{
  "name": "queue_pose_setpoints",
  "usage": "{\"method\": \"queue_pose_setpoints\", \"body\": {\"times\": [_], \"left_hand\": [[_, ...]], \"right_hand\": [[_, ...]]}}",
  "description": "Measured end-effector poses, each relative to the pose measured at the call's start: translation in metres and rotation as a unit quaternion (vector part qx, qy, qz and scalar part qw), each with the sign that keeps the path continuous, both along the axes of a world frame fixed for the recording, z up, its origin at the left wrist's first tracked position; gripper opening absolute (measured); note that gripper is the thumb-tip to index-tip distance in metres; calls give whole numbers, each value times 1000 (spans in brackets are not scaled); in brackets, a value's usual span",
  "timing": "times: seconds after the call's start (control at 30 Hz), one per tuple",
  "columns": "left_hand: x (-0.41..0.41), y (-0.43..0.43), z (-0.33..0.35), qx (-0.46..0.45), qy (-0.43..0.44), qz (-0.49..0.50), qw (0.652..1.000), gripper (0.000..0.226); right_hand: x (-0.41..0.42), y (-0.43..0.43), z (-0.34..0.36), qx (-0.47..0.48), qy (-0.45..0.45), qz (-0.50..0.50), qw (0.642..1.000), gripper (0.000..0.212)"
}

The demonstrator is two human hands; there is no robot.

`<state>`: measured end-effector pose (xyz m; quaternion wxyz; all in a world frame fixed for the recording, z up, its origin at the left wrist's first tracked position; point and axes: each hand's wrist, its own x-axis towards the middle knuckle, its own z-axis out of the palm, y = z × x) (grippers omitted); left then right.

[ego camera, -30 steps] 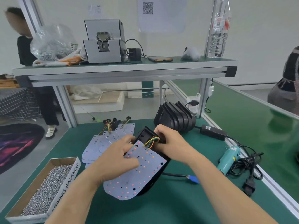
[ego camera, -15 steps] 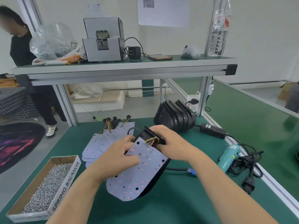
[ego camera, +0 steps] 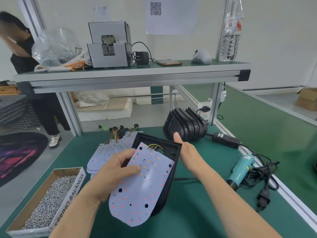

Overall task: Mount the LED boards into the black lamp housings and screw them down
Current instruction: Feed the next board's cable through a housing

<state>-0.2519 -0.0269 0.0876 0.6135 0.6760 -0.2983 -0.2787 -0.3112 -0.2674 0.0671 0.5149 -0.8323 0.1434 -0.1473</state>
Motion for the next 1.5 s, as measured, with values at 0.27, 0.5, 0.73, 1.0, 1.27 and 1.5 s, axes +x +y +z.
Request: {"method": "queue_pose_setpoints", "body": {"times": [0.27, 0.5, 0.73, 1.0, 1.27, 1.5], "left_hand": [[-2, -3, -5, -16, 20, 20, 999, 42], [-5, -12, -6, 44, -73, 17, 996, 28], [-3, -15, -9, 76, -126, 21, 989, 41], [-5, -21, -27, 20, -85, 84, 993, 26], [-1, -22, -35, -7, -74, 132, 988, 42], [-12, -28, -41, -19, -78, 165, 983, 30]], "right_hand": [[-25, 23, 22, -283, -283, 23, 916, 26], [-25, 29, 23, -236, -78, 74, 966, 26], [-21, 38, 23, -36, -70, 29, 997, 22], [-14, 47, 13, 30, -159, -34, 986, 23], [-9, 40, 11, 59, -158, -1, 986, 23], [-11, 40, 10, -119, -161, 26, 979, 18]]}}
